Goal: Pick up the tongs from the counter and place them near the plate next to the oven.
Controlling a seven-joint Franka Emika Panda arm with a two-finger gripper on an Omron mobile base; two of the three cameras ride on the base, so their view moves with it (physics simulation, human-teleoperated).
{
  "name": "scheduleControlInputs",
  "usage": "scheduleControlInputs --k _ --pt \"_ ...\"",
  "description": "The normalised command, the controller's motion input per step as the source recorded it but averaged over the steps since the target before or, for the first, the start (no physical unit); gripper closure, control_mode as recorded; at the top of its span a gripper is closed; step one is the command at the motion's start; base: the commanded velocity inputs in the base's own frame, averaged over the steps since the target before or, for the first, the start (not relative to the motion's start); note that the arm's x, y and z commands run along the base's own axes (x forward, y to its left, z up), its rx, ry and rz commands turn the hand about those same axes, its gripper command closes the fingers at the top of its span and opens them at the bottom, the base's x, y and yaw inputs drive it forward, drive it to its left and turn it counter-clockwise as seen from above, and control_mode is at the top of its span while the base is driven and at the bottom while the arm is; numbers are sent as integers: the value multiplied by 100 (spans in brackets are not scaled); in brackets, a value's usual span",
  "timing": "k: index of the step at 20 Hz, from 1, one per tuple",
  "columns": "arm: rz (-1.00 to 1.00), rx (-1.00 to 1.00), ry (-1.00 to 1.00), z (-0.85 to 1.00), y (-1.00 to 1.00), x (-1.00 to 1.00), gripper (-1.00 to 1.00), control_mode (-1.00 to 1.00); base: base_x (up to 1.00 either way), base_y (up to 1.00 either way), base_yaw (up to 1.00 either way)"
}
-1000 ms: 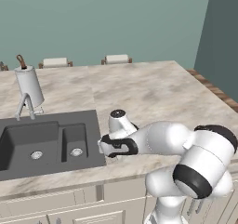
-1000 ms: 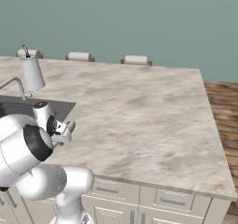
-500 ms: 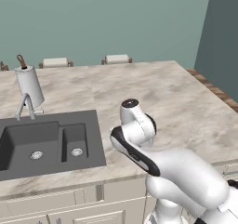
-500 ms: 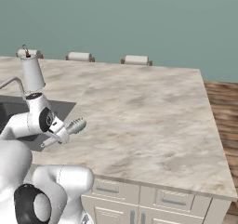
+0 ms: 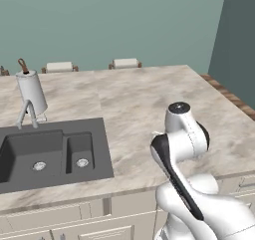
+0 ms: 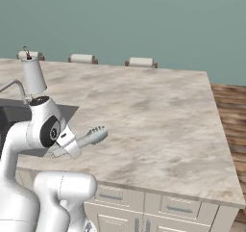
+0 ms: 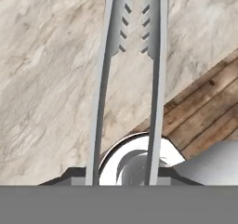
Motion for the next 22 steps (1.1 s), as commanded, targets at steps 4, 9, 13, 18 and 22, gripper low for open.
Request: scheduleControlInputs --k 4,9,13,18,22 --pt "-10 0 -5 20 -69 -11 100 -100 0 0 0" --pt "-9 0 -5 7 -57 -12 100 -100 0 0 0" --pt "-16 0 0 0 -46 -14 100 -100 0 0 0" --pt "-5 0 0 0 -7 -4 100 100 -20 -23 -27" --pt "0 0 0 0 0 0 100 100 -26 -37 -44"
